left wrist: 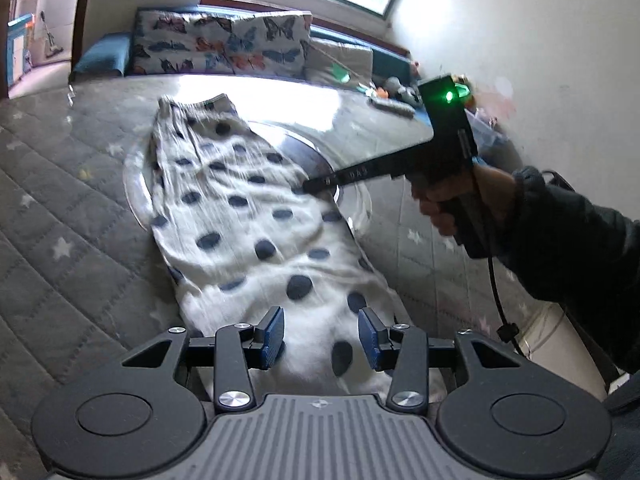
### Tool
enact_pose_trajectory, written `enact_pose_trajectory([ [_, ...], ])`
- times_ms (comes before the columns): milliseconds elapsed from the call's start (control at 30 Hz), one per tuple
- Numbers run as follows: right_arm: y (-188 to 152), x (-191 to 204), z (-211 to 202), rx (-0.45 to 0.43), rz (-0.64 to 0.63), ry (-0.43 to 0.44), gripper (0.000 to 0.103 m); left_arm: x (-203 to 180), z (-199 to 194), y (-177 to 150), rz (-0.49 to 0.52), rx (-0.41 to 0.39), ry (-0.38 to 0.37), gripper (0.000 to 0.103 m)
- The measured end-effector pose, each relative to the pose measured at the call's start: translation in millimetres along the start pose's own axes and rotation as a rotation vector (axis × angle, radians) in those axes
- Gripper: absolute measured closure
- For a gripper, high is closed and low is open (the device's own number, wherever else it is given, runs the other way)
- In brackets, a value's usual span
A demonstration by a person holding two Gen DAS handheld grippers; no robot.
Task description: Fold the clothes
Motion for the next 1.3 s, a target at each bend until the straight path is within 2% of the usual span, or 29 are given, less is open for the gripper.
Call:
enact_pose_trajectory([
  [100, -7.8, 2.6, -10.6, 0.000, -0.010, 0.000, 0.101, 2.1, 9.4, -8.8, -0.013, 0.036, -0.001, 0.058],
  [167, -12.9, 4.3, -17.7, 0.000, -0.017, 0.000, 0.086, 5.2, 12.6, -12.8, -0.022, 0.048, -0.004, 0.057],
  [333, -25.7, 11.1, -34.6, -0.004, -0.039, 0.008, 0.085, 2.2, 12.9, -15.1, -0.010, 0.043, -0.013, 0.050],
  [467, -37.1, 44.9, -43.6, -0.001, -0.121, 0.132, 0.072, 0.8, 9.1, -14.1, -0.011, 0.027, -0.012, 0.049],
  [633, -61.3, 77.4, -44.3, 0.050, -0.190, 0.260, 0.071, 0.1, -3.3, -18.0, -0.019, -0.002, -0.006, 0.046],
  [767, -76.8, 74.5, -36.5, 0.061, -0.207, 0.222, 0.071, 0.7, -10.0, -25.7, -0.029, -0.006, -0.005, 0.045],
  [967, -79.5, 75.5, -50.6, 0.025, -0.220, 0.212, 0.065, -0.8, -12.8, -34.8, -0.052, -0.010, -0.008, 0.042],
  [1067, -83.1, 80.2, -56.2, 0.020, -0.235, 0.236, 0.057, -2.0, -14.8, -37.3, -0.049, -0.017, -0.004, 0.041],
  [1300, -86.2, 81.6, -63.8, 0.017, -0.253, 0.230, 0.056, -1.6, -38.8, -38.5, -0.046, -0.063, 0.011, 0.041],
])
Point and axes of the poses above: each gripper's, at about its wrist camera, not at the fingertips, and z roughly the way its jaws point, x to its left, y to its top, the point moved 3 cm from there along z, roughly the way its jaws point, and after that the axes turned 1 degree about -z, right-handed, at the moved point
